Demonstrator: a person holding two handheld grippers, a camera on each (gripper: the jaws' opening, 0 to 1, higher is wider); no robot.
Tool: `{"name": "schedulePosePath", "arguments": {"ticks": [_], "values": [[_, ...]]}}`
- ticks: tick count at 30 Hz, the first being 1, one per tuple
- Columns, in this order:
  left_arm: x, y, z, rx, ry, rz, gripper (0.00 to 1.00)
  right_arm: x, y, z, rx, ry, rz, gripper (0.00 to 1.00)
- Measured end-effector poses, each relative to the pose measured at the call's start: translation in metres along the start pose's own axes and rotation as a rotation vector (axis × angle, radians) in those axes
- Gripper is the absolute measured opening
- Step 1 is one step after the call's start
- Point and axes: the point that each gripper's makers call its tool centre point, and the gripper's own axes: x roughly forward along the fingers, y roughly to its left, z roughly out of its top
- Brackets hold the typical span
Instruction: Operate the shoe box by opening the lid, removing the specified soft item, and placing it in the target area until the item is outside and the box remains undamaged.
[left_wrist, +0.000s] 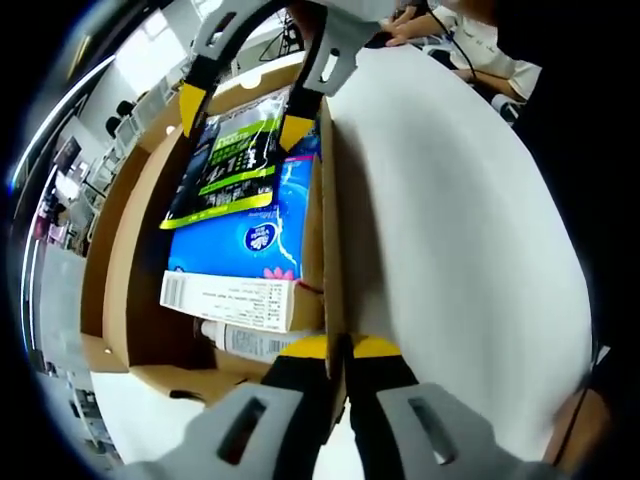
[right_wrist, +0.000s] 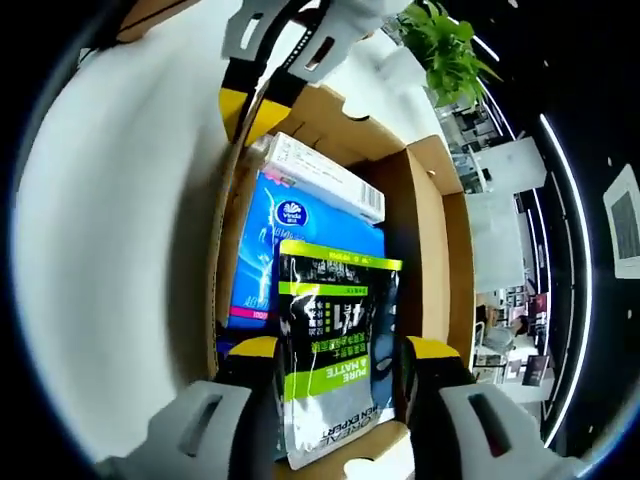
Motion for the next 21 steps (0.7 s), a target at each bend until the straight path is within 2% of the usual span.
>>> {"name": "schedulePosePath", "arguments": {"ticks": [10,11,12,13,18,21], "values": [[0.000,0.000,0.000,0.000,-0.003,-0.001,0.04,-0.010,-0.012,0.000,-0.012,-0.001,-0.177,0.49],[0.000,0.000,0.000,0.002,-0.003,-0.001,0.04,-0.013,-0.015,0.001,-0.013,-0.002,-0.223,0.49],[0.000,0.000,0.000,0.002,-0.003,-0.001,0.04,-0.014,-0.017,0.001,-0.018,-0.001,-0.240,0.49],[0.000,0.000,0.000,0.002,-0.003,-0.001,0.04,-0.016,-0.019,0.001,-0.048,0.004,-0.270,0.49],[0.000,0.000,0.000,-0.002,-0.002,-0.001,0.04,-0.028,-0.025,0.002,-0.073,0.031,-0.340,0.49],[0.000,0.000,0.000,-0.002,-0.003,-0.001,0.04,-0.034,-0.031,0.006,-0.117,0.044,-0.381,0.48]]}}
